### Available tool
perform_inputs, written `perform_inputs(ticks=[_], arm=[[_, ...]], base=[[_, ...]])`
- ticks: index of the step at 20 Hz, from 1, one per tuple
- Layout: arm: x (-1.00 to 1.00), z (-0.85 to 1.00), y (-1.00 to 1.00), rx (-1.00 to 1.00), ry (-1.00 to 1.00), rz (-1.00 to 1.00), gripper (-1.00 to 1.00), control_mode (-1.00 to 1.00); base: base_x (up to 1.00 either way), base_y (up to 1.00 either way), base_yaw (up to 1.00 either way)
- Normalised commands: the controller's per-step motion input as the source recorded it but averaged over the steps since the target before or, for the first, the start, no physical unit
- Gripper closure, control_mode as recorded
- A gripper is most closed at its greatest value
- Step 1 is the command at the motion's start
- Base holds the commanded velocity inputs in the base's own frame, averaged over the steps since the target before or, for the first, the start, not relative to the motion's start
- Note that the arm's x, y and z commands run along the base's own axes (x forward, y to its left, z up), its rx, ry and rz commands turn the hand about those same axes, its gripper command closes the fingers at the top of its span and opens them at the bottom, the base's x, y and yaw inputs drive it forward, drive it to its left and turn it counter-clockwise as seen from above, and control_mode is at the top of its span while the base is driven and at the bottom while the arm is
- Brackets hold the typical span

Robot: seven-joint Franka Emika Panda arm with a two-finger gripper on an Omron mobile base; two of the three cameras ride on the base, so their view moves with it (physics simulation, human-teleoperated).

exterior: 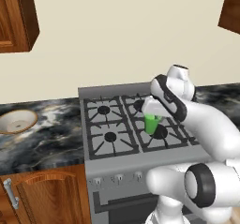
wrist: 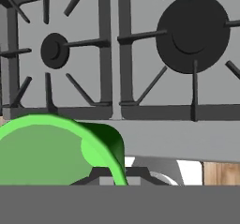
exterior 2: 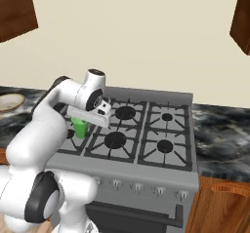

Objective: Pick the cup and bowl from the counter and place them on the counter next to the sink.

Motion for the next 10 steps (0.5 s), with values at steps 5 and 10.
perform_inputs(ticks=[5, 10], arm=[[-0.02, 0.0, 0.0, -0.09, -0.03, 0.13, 1.0, -1.0], [0.0, 0.0, 0.0, 0.0, 0.0, 0.0, 1.0, -1.0]], base=[[0.0, 0.0, 0.0], [0.0, 0.0, 0.0]])
